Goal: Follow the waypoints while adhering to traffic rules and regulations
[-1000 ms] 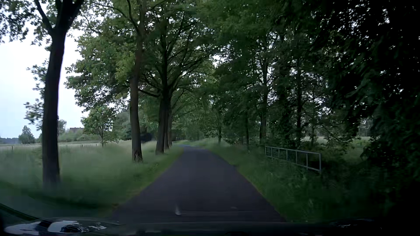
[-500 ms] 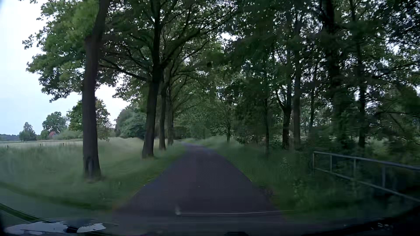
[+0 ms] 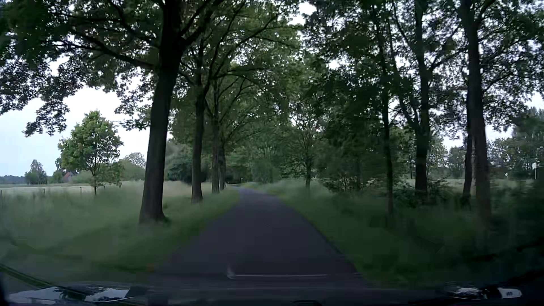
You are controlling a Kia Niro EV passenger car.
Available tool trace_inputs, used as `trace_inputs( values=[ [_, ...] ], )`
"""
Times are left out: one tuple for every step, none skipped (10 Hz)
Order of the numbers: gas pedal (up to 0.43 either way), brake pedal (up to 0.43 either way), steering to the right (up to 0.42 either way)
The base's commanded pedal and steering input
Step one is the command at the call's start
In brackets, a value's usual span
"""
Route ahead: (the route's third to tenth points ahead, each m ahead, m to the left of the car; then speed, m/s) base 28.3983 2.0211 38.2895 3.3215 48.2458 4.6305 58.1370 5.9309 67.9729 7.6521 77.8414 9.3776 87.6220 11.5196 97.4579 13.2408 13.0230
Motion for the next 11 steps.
trace_inputs(
  values=[
    [0.169, 0.000, -0.021],
    [0.169, 0.000, -0.022],
    [0.169, 0.000, -0.022],
    [0.169, 0.000, -0.023],
    [0.157, 0.000, -0.023],
    [0.157, 0.000, -0.023],
    [0.157, 0.000, -0.023],
    [0.150, 0.000, -0.022],
    [0.150, 0.000, -0.022],
    [0.150, 0.000, -0.022],
    [0.150, 0.000, -0.021]
  ],
)
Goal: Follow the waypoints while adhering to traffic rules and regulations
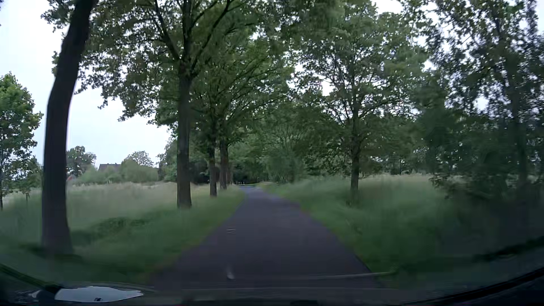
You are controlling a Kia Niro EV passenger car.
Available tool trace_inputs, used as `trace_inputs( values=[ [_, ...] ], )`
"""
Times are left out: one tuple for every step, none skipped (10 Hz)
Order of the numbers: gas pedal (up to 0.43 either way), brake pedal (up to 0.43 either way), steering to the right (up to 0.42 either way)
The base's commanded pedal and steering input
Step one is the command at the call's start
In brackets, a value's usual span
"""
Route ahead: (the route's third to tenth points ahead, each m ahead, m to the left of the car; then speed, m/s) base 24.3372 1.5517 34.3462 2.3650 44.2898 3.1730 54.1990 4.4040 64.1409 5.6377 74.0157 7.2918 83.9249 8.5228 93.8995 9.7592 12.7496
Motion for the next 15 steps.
trace_inputs(
  values=[
    [0.150, 0.000, -0.021],
    [0.130, 0.000, -0.021],
    [0.110, 0.000, -0.021],
    [0.079, 0.000, -0.020],
    [0.059, 0.000, -0.020],
    [0.059, 0.000, -0.019],
    [0.067, 0.000, -0.015],
    [0.079, 0.000, -0.014],
    [0.079, 0.000, -0.015],
    [0.079, 0.000, -0.017],
    [0.067, 0.000, -0.019],
    [0.067, 0.000, -0.019],
    [0.067, 0.000, -0.019],
    [0.059, 0.000, -0.019],
    [0.079, 0.000, -0.019]
  ],
)
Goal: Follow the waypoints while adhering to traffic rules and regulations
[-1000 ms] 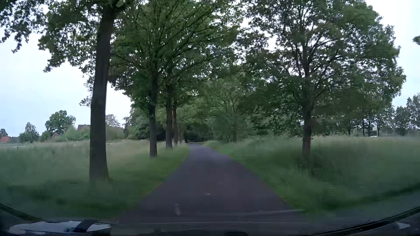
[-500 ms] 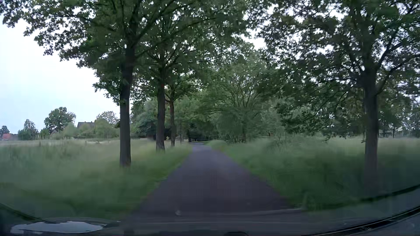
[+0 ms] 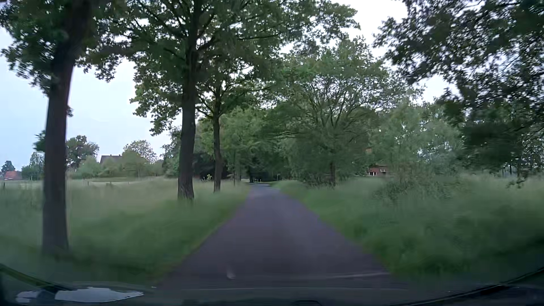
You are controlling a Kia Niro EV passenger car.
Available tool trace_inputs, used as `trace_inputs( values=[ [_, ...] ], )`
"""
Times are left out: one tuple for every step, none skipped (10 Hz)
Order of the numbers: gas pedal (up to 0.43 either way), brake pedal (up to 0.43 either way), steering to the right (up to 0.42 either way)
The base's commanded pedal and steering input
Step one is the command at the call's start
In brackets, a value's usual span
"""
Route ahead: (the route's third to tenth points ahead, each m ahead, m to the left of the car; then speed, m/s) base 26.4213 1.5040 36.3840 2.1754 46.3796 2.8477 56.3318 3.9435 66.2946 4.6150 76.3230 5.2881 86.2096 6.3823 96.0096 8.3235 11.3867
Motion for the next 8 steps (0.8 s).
trace_inputs(
  values=[
    [0.079, 0.000, -0.018],
    [0.079, 0.000, -0.018],
    [0.079, 0.000, -0.018],
    [0.079, 0.000, -0.016],
    [0.067, 0.000, -0.014],
    [0.067, 0.000, -0.014],
    [0.067, 0.000, -0.012],
    [0.067, 0.000, -0.008]
  ],
)
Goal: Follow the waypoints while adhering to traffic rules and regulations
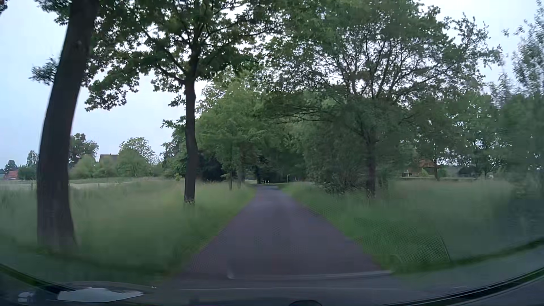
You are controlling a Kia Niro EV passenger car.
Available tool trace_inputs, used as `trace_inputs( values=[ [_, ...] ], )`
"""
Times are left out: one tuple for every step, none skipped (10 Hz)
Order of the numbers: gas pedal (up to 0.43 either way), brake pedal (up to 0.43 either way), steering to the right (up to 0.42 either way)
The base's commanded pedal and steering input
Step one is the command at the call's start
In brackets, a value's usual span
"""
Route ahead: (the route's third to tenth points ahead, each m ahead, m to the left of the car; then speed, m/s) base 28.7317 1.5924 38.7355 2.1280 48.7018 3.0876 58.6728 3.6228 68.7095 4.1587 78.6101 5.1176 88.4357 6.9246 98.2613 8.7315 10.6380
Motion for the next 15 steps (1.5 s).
trace_inputs(
  values=[
    [0.067, 0.000, -0.005],
    [0.067, 0.000, -0.005],
    [0.067, 0.000, -0.005],
    [0.067, 0.000, -0.005],
    [0.067, 0.000, -0.005],
    [0.079, 0.000, -0.005],
    [0.087, 0.000, -0.005],
    [0.087, 0.000, -0.005],
    [0.087, 0.000, -0.007],
    [0.087, 0.000, -0.008],
    [0.079, 0.000, -0.008],
    [0.067, 0.000, -0.008],
    [0.067, 0.000, -0.009],
    [0.067, 0.000, -0.010],
    [0.067, 0.000, -0.010]
  ],
)
